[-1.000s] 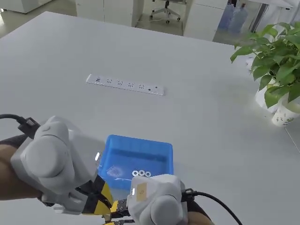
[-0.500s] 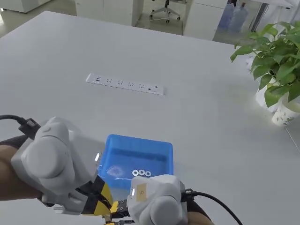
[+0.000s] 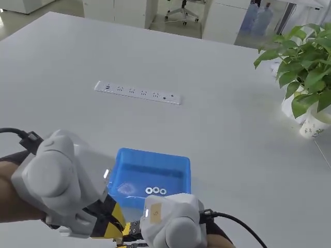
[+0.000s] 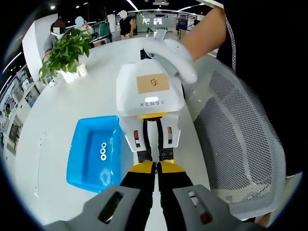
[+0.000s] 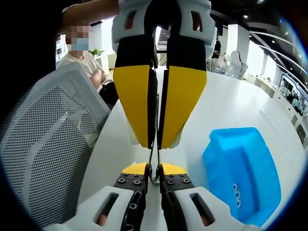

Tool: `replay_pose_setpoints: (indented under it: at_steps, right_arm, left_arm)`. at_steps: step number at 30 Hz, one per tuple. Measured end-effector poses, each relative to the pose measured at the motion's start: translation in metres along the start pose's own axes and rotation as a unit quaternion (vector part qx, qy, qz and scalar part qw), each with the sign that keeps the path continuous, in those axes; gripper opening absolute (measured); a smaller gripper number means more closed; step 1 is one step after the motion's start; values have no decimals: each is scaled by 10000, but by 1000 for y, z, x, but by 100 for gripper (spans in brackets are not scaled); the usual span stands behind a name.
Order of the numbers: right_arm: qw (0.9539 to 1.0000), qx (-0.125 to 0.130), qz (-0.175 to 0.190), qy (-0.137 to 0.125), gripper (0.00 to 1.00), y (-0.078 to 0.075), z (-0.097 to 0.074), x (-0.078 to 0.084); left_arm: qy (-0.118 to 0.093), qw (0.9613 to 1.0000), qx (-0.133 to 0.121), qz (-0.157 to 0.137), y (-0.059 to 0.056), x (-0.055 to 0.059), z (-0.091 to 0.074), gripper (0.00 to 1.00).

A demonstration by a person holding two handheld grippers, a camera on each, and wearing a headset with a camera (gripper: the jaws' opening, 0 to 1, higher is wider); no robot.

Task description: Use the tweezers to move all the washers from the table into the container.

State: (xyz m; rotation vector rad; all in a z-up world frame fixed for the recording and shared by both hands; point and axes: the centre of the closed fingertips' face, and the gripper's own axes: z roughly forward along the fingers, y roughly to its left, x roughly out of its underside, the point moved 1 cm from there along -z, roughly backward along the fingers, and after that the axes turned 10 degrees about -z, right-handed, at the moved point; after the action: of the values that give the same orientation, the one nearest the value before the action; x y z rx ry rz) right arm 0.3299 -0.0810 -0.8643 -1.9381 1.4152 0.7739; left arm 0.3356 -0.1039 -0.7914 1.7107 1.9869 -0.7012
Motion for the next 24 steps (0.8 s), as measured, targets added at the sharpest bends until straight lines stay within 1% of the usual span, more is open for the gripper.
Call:
replay_pose_setpoints:
  at_steps: [7, 24]
  right_arm:
    - [10000, 6, 90, -3, 9, 0, -1, 0]
    - [9999, 28, 102, -14, 9, 0, -1, 0]
  left_arm:
    - [-14, 10000, 19, 5, -1, -1, 1, 5]
    - [-34, 10000, 23, -2, -1, -1, 1, 5]
